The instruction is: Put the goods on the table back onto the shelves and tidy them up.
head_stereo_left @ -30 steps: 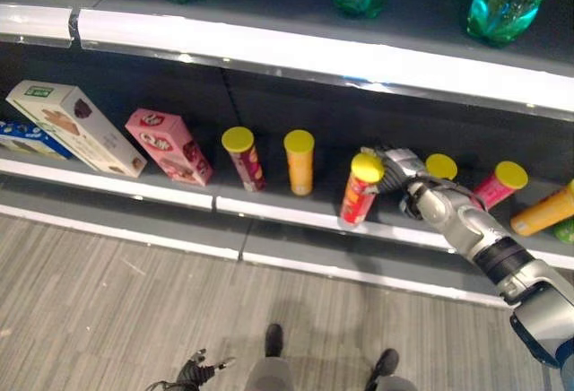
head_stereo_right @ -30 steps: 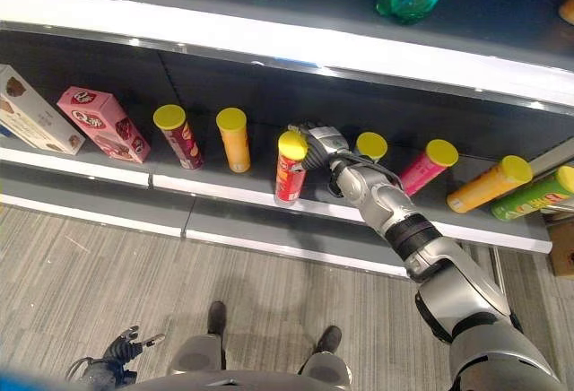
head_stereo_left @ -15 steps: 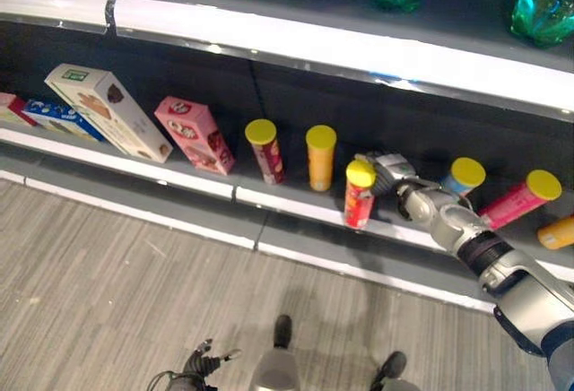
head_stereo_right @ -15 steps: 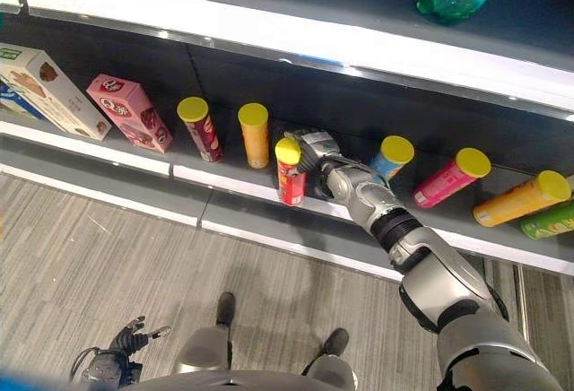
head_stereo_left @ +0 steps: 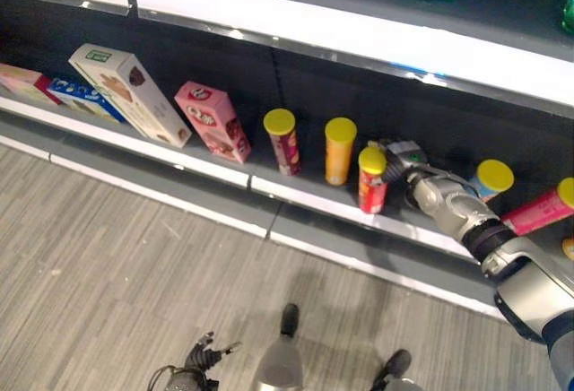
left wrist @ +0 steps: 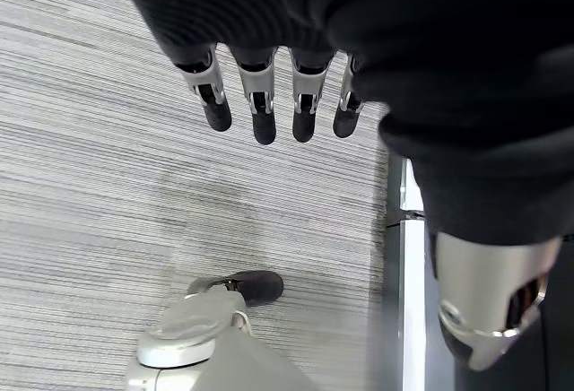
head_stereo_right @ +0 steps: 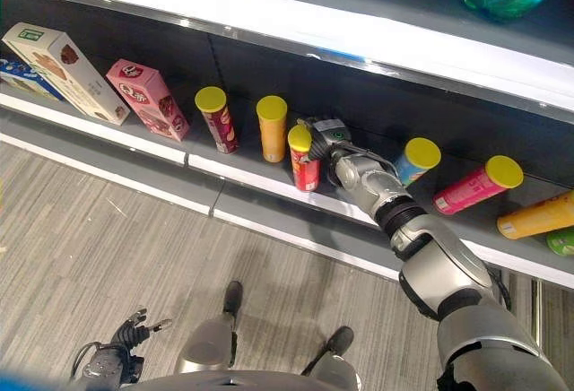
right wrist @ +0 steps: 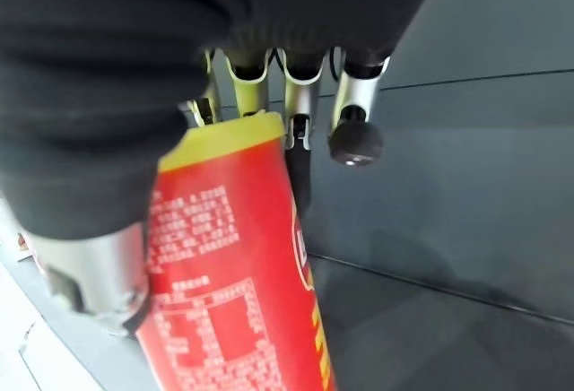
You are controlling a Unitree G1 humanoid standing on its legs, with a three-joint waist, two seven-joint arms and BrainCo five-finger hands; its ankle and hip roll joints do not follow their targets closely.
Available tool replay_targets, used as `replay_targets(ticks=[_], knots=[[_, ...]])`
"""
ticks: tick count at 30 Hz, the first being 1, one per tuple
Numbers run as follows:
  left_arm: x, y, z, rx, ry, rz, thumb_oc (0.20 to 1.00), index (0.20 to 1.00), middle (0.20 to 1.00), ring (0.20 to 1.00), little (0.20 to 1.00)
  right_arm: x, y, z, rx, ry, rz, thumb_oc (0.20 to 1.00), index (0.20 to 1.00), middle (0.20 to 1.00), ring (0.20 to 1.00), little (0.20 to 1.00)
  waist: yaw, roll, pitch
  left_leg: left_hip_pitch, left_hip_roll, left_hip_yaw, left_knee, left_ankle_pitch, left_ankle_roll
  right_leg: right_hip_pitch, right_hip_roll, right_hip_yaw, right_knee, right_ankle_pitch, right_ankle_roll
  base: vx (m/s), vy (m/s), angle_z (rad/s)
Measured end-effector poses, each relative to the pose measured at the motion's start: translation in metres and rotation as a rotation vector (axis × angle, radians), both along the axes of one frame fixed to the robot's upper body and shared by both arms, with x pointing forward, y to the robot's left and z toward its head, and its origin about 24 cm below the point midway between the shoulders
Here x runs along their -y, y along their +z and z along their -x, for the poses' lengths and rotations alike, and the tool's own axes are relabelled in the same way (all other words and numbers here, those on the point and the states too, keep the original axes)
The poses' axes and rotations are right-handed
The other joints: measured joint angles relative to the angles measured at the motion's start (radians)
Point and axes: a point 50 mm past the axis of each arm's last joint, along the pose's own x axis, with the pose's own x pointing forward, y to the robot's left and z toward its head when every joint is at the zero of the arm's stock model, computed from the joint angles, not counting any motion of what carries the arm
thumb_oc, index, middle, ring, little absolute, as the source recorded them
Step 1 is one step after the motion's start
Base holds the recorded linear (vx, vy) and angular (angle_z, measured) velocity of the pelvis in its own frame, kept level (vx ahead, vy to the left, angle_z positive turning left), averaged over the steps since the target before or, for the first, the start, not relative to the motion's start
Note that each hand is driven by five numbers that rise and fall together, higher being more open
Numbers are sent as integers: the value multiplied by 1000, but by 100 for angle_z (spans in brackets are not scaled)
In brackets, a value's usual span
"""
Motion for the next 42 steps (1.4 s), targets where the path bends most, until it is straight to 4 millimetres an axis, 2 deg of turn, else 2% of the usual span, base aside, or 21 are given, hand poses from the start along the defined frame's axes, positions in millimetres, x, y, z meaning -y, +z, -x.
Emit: replay_targets(ticks=[21,29,42], knots=[[-2,1,0,-4,-11,-9,1000,1000,1000,1000,1000,19,-1,-2,18,-65,17,200,200,200,200,200,-3,18,12,-6,-7,-6,0,1,2,0,-6,-9,0,0,0,0,0,0],[-3,1,-2,2,-13,-11,1000,1000,1000,1000,1000,26,10,-7,51,-91,28,200,200,200,200,200,-1,35,21,-17,-10,-18,0,5,5,-2,-8,-22,0,0,0,-3,-5,4],[-3,2,-5,8,-16,-13,1000,1000,1000,1000,1000,38,15,-7,76,-117,42,200,200,200,200,200,-2,50,26,-21,-14,-24,0,6,6,-2,-10,-27,0,0,0,0,0,0]])
